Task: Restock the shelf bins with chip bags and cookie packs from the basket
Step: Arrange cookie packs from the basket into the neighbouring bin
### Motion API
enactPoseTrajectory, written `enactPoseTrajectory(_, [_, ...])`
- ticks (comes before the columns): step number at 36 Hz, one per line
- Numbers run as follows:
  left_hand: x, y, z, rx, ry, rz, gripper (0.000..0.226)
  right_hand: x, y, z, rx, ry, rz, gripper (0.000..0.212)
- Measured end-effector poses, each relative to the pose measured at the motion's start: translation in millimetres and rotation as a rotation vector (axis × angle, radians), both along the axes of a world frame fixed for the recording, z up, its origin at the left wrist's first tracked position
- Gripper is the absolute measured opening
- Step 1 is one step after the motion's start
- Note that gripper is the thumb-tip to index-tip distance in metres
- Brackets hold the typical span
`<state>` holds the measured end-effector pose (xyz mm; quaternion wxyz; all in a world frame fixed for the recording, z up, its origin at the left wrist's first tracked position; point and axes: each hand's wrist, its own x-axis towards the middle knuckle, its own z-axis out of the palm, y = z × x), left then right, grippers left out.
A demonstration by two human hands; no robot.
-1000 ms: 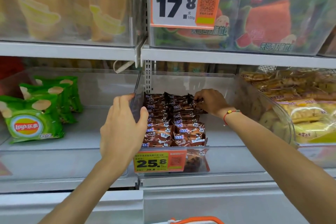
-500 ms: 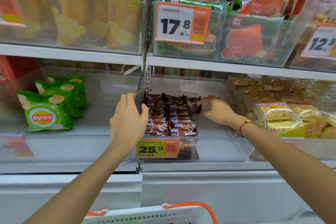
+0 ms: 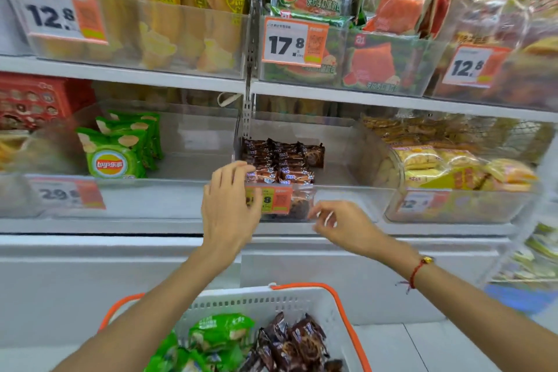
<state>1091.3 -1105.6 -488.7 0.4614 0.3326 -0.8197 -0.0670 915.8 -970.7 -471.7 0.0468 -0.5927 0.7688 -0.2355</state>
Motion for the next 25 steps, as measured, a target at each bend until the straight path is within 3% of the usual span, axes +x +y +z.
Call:
enactPoseTrajectory(5, [8, 31, -48, -0.024, -0.214, -0.099, 0.023, 14, 10, -53, 0.311, -0.068, 0.019, 0.014])
enactPoseTrajectory(11, [13, 53, -107, 0.3, -0.517, -0.193, 0.025, 24, 16, -115, 0.671, 0.019, 0.065, 0.022])
enactPoseTrajectory(16, [11, 56, -157, 0.461, -0.927, -0.334, 0.024, 34, 24, -160, 0.885, 0.055, 0.133, 0.029])
enactPoseTrajectory(21, [9, 78, -201, 0.595, -1.284, -0.571, 0.041, 48, 32, -196, 1.043, 0.097, 0.239, 0.028])
enactPoseTrajectory(25, [10, 100, -228, 0.665, -1.411, -0.643, 0.053, 60, 41, -215, 1.119, 0.095, 0.291, 0.033])
